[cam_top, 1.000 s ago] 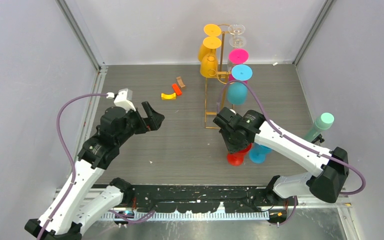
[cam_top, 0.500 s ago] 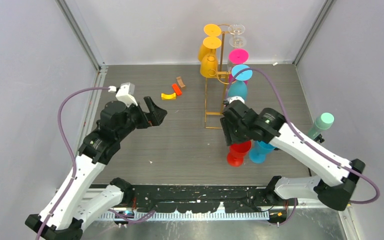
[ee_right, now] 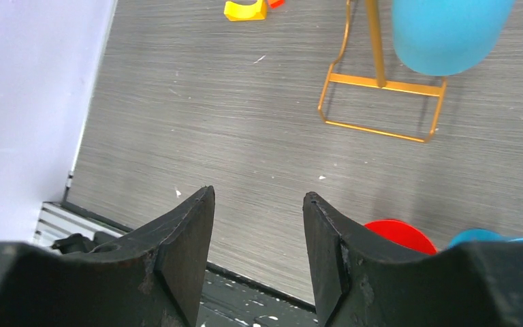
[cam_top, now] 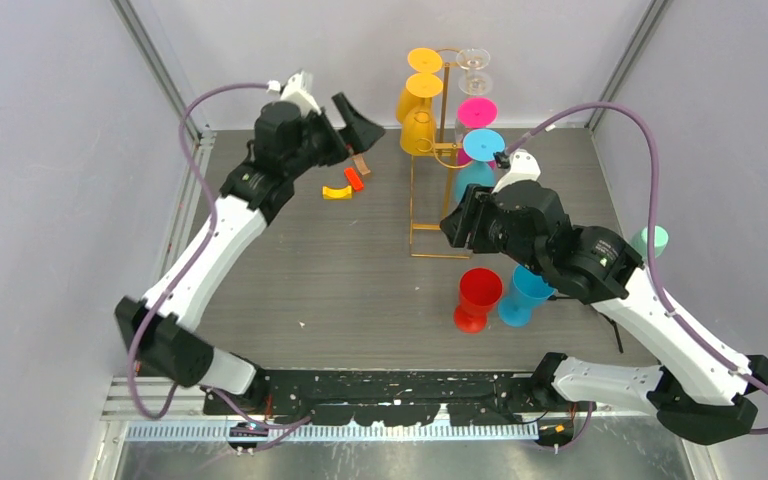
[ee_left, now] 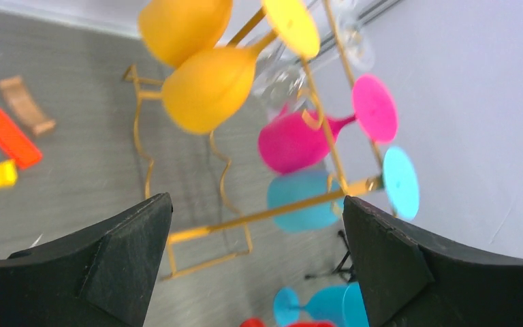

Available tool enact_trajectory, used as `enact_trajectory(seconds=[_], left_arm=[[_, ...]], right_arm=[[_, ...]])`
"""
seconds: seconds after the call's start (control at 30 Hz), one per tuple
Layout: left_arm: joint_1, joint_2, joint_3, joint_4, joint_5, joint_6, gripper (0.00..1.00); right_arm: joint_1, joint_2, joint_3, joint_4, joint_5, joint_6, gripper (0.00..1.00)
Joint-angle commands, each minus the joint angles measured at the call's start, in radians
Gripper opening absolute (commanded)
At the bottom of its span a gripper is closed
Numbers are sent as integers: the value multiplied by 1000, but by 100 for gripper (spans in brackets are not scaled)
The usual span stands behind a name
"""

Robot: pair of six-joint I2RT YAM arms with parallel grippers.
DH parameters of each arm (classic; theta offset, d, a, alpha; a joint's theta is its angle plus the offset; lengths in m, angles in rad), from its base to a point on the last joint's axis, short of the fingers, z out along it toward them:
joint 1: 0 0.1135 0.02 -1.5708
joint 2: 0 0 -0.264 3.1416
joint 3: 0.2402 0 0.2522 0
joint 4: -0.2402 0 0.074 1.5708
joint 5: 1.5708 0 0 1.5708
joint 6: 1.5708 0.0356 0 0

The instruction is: Take the wine glass off the wine glass rack

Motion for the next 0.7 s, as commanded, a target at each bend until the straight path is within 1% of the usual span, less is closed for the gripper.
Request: enact_trajectory(seconds=[0.0, 0.07, 0.13, 0.23, 0.3, 0.37, 0.47, 0.57, 0.67], left_arm=[[14, 152, 175, 201, 70, -53, 99], [14, 226, 246, 238, 47, -54, 99], [15, 307, 339, 225, 21, -56, 99], [16, 437, 472, 196, 32, -82, 97], [17, 512, 548, 188, 69, -109, 93], [18, 580, 648, 146, 95, -142, 89], [18, 660, 741, 97, 113, -173, 79], [18, 700, 784, 72, 107, -197, 69], [21, 704, 776, 98, 96, -229, 59]], right_arm=[[4, -22, -25, 102, -53, 79, 56], [4, -33, -44, 109, -72, 93, 55], [4, -48, -64, 111, -76, 106, 55], [4, -82, -80, 113, -71, 118, 55], [4, -99, -88, 114, -63, 124, 55], [4, -112, -92, 114, -62, 127, 55], [4, -125, -94, 114, -61, 125, 55], [5, -135, -96, 114, -66, 122, 55], [4, -134, -100, 115, -84, 117, 53]])
